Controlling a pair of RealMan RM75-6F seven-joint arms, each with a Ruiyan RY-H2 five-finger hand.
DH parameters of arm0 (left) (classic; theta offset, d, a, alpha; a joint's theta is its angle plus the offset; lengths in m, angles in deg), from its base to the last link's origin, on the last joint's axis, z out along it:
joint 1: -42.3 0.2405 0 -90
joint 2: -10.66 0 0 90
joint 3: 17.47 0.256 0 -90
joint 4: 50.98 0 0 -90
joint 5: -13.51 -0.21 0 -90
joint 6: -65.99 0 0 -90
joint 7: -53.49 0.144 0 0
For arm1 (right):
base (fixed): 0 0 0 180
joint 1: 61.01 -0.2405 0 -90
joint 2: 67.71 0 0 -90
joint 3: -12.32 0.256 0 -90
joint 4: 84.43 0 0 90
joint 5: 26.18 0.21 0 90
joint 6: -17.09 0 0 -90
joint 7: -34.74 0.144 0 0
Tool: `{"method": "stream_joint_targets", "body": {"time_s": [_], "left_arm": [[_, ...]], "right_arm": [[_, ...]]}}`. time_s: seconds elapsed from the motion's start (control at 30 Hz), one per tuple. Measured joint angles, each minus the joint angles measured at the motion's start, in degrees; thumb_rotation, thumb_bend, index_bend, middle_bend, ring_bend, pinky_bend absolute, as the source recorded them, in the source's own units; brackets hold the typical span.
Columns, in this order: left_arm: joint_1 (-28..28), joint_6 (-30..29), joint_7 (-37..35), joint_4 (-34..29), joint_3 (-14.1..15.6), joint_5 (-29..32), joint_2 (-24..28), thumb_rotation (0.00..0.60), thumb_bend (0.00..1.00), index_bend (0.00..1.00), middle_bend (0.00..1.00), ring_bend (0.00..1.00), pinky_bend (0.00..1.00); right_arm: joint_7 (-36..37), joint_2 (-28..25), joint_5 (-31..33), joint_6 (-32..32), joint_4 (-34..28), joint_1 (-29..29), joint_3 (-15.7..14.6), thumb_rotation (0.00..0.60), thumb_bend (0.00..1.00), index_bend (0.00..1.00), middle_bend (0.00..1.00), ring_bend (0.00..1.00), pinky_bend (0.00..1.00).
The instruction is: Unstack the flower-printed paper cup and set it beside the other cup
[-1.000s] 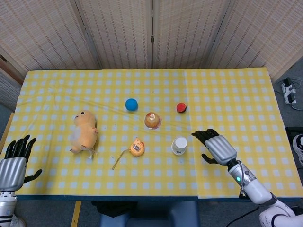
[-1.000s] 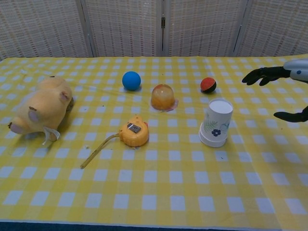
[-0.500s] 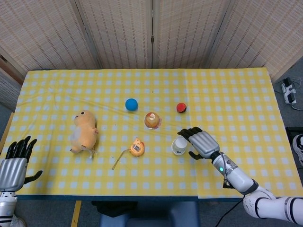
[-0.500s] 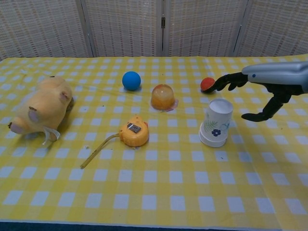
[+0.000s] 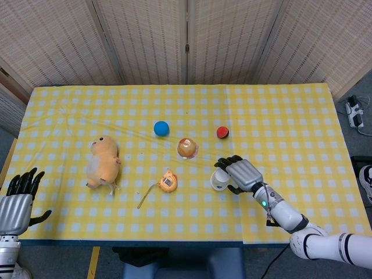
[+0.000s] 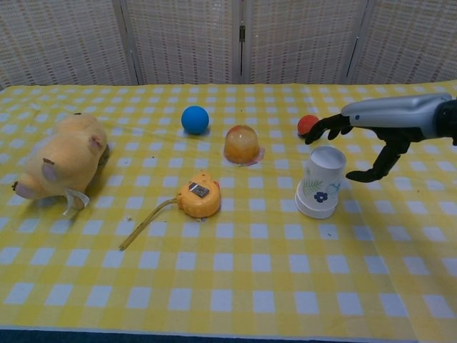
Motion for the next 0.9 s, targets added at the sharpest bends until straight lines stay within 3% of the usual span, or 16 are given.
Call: {"method": "stream_joint_targets", "body": {"time_s": [0.9], "left_arm": [[-0.4, 0.9, 0.3, -0.1, 0.0, 1.0, 0.0, 0.600, 0.21, 0.00, 0.00, 0.00, 0.00]], "right_arm": [[1.3, 1.2, 4.1, -1.1, 1.8, -4.4, -2.1, 0.600, 0.42, 0.30, 0.16, 0.15, 0.13]]}}
